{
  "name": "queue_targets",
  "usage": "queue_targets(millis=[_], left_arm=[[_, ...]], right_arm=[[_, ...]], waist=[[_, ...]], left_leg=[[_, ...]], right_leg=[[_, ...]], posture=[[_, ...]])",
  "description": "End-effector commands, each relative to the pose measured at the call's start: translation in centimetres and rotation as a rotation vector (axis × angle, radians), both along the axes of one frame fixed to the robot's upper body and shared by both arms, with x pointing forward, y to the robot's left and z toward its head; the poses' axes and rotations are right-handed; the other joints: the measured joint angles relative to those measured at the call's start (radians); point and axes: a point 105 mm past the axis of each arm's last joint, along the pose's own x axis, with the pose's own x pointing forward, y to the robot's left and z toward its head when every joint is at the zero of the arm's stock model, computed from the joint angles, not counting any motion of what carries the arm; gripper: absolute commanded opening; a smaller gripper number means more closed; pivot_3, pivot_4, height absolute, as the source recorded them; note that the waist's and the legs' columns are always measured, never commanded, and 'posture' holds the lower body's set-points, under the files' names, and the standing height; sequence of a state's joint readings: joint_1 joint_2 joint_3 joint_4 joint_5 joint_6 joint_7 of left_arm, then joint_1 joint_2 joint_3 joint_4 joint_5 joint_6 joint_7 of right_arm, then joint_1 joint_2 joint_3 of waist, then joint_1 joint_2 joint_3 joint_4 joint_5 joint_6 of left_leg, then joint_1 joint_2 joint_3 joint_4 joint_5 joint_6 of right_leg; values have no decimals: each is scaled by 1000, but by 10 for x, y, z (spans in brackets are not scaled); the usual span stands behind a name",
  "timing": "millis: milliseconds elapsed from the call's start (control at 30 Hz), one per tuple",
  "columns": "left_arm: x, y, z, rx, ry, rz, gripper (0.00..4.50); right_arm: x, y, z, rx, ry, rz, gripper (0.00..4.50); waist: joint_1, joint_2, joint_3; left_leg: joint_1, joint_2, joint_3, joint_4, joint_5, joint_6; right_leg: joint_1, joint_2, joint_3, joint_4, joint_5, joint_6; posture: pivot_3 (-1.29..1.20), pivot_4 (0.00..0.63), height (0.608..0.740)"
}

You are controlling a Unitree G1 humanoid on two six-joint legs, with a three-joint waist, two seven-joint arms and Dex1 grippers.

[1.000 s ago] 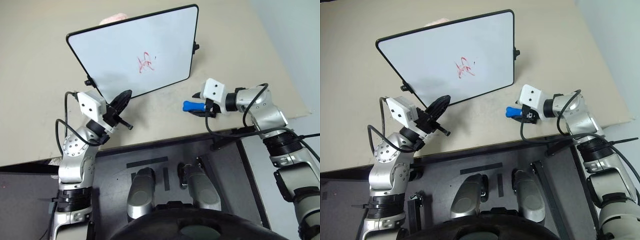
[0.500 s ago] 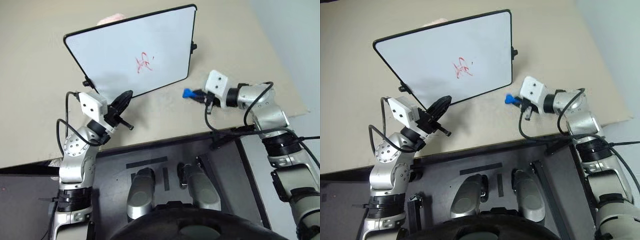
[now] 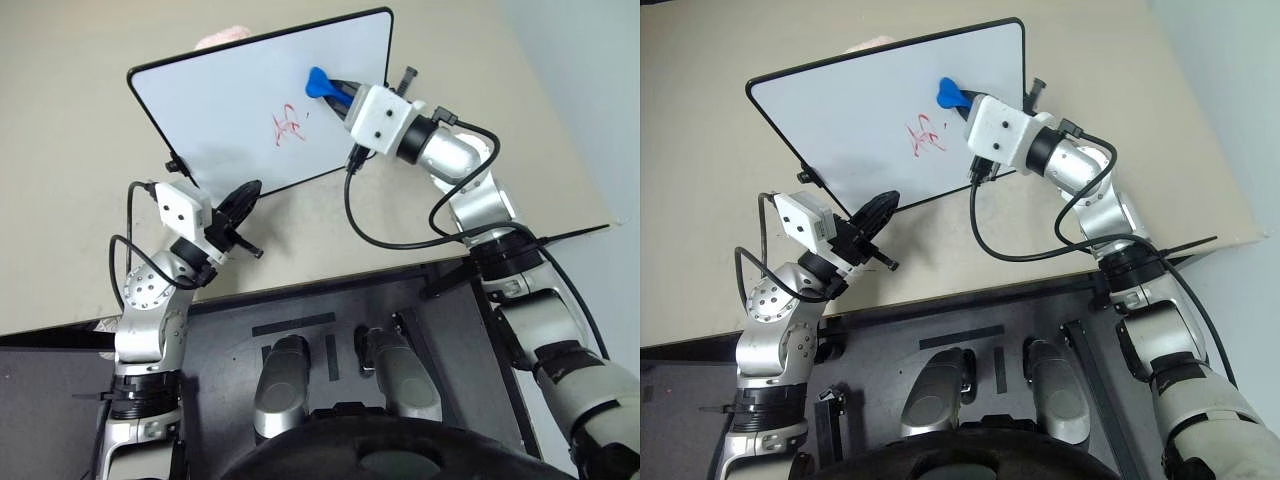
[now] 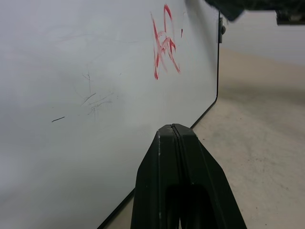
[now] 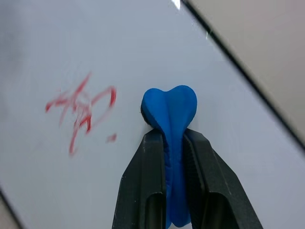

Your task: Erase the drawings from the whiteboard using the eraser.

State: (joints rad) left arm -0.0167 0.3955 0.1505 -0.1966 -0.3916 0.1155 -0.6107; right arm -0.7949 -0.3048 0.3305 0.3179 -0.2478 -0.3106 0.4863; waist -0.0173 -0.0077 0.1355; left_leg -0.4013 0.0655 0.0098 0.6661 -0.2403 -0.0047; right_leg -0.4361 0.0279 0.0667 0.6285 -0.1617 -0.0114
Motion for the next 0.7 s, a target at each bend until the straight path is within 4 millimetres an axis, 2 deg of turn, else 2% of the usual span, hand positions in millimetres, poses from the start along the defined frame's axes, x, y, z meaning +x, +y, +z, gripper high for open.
queue_targets(millis=[33, 233, 533, 700], left_arm=[[-1, 2, 13, 7, -59, 0, 0], [-1, 3, 13, 9, -60, 5, 0], [-2, 3, 15, 14, -64, 4, 0], [-5, 4, 15, 16, -65, 10, 0]], right_arm=[[-12, 13, 6, 0, -116, 82, 234], [-20, 30, -13, -44, -128, 184, 234], [11, 35, -26, -102, -121, 116, 234], [18, 31, -39, -121, -105, 87, 234]], waist=[[0, 0, 0], [-2, 0, 0], [-2, 0, 0], [-4, 0, 0]], left_leg=[[0, 0, 0, 0, 0, 0], [0, 0, 0, 0, 0, 0], [-1, 0, 0, 0, -1, -1], [-1, 1, 0, 0, -1, -1]], right_leg=[[0, 0, 0, 0, 0, 0], [-1, 0, 0, 0, 0, 0], [-2, 0, 0, 0, 0, -1], [-2, 0, 0, 1, 2, -3]], posture=[[0, 150, 740], [0, 150, 740], [0, 150, 740], [0, 150, 740]])
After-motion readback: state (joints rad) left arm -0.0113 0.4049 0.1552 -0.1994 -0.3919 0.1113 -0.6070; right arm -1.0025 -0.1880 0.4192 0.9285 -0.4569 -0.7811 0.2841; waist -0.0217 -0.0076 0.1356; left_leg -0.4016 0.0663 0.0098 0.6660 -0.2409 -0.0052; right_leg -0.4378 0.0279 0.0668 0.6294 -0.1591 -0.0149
